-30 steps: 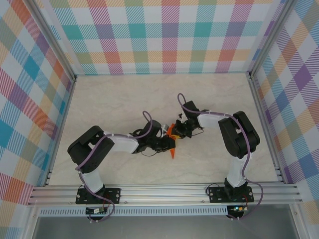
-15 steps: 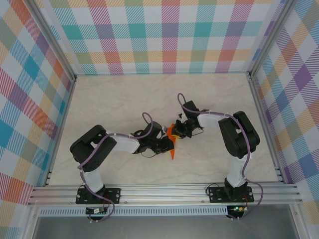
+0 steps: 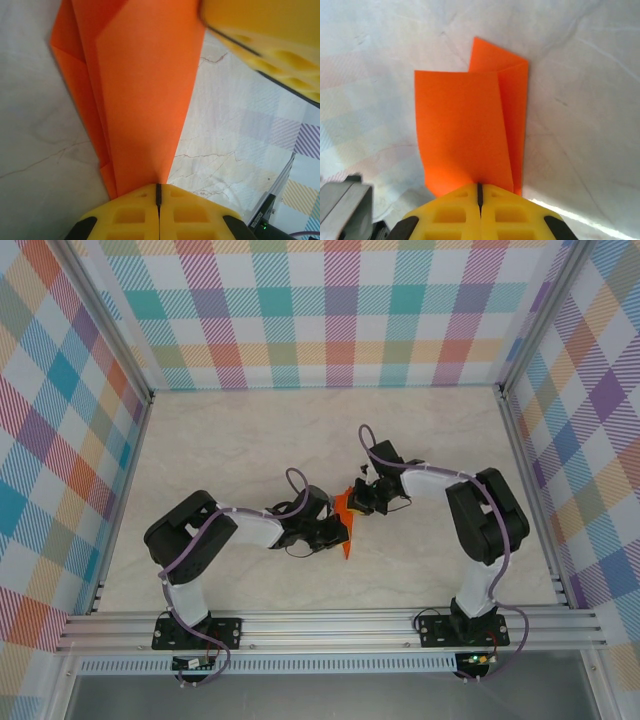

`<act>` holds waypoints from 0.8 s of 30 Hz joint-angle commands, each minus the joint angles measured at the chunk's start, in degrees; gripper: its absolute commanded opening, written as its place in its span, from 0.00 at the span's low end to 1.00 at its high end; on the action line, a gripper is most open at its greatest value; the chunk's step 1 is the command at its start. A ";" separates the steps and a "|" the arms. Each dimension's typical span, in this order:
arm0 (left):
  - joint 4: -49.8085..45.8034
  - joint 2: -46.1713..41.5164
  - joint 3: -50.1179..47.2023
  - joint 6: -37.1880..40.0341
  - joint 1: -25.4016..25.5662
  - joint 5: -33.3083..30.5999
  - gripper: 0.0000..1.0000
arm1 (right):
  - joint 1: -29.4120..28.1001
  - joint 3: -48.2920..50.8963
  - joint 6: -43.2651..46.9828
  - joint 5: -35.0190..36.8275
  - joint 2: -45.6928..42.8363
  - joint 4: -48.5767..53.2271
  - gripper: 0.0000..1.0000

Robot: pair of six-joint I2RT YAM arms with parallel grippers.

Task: Fold a paper plane with a square sheet of paper (fold left side to right side)
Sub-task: Fold the wing for the fifth time at the center of the table.

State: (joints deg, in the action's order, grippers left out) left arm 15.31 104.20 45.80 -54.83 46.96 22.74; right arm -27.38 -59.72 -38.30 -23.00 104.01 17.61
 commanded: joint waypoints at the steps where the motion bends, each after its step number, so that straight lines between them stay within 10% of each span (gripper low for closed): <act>1: -7.71 1.44 -0.32 -1.07 1.06 -3.02 0.02 | -0.03 2.69 1.24 0.15 -4.86 -0.12 0.03; 24: -12.14 1.38 0.25 -0.47 1.30 -4.29 0.00 | -2.44 -0.23 6.09 0.24 3.80 -1.53 0.03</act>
State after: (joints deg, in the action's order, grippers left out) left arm 12.29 103.98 47.09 -55.11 47.57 20.91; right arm -29.74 -57.58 -36.34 -25.30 106.28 14.92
